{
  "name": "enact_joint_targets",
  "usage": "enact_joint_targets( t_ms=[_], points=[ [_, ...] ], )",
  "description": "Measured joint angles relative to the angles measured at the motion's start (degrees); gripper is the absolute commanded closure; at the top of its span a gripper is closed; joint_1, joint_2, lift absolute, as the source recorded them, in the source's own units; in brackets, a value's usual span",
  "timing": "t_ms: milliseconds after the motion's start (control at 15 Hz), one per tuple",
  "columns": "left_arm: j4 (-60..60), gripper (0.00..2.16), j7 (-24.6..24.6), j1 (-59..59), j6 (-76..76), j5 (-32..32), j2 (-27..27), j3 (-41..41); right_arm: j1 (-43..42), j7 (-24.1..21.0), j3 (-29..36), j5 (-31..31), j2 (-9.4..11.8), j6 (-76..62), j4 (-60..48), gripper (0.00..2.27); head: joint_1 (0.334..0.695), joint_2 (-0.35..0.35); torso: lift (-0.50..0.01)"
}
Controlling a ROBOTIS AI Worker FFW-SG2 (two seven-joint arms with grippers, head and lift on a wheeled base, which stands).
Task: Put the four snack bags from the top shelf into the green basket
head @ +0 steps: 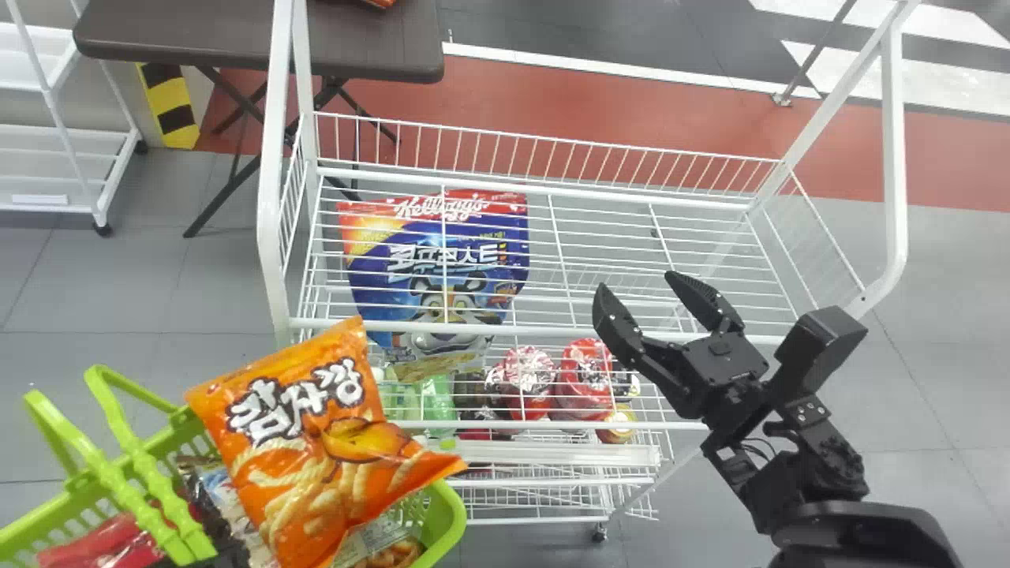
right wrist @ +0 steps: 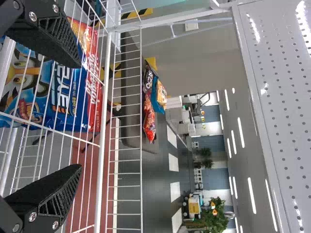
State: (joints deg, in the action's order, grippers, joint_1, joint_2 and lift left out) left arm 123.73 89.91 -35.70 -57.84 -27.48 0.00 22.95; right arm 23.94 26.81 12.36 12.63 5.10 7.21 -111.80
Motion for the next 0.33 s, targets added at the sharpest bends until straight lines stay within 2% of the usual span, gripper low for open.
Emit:
enact_joint_targets(
  t_ms=[333],
  points=[
    [0.7, 2.15, 0.0, -0.9, 0.3, -0.3, 0.0, 0.0, 0.8, 0.0, -0.3, -0.1, 0.0, 0.0, -1.0, 0.08, 0.695, -0.215, -0.006]
  ],
)
